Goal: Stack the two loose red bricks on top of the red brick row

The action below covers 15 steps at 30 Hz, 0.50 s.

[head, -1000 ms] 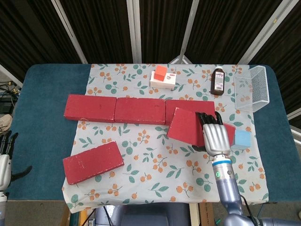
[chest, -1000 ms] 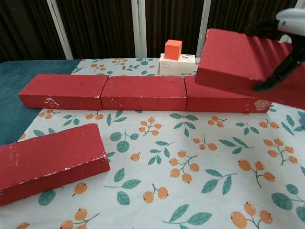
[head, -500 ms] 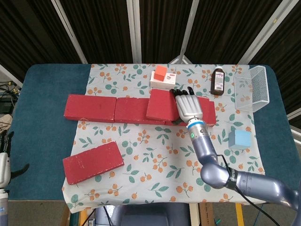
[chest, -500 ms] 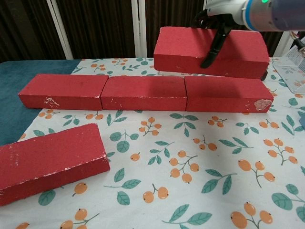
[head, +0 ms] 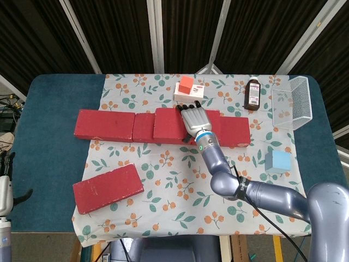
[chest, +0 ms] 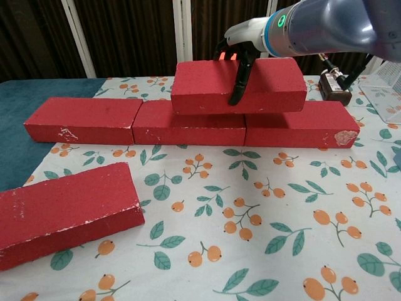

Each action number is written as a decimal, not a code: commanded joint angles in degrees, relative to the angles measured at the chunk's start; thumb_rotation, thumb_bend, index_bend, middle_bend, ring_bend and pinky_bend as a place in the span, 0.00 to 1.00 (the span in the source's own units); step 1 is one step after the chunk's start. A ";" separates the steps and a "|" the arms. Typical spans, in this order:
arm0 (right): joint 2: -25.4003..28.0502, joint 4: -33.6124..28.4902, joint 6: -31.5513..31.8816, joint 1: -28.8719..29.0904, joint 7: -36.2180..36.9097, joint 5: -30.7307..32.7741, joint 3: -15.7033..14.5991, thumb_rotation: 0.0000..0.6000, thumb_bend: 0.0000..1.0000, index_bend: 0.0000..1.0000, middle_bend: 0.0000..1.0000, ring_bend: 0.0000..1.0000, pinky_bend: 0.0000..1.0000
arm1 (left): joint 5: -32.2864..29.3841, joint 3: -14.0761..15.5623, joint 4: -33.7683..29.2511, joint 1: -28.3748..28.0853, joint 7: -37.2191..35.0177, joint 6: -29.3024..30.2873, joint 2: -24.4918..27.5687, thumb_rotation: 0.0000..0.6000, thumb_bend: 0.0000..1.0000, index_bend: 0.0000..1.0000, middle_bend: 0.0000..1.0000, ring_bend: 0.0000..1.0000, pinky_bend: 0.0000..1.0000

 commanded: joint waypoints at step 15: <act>-2.75 11.17 -8.23 4.49 7.07 0.46 -5.11 1.00 0.12 0.40 0.40 0.33 0.00 | -1.20 -0.07 0.16 -0.48 3.49 0.89 -1.62 1.00 0.00 0.06 0.00 0.00 0.08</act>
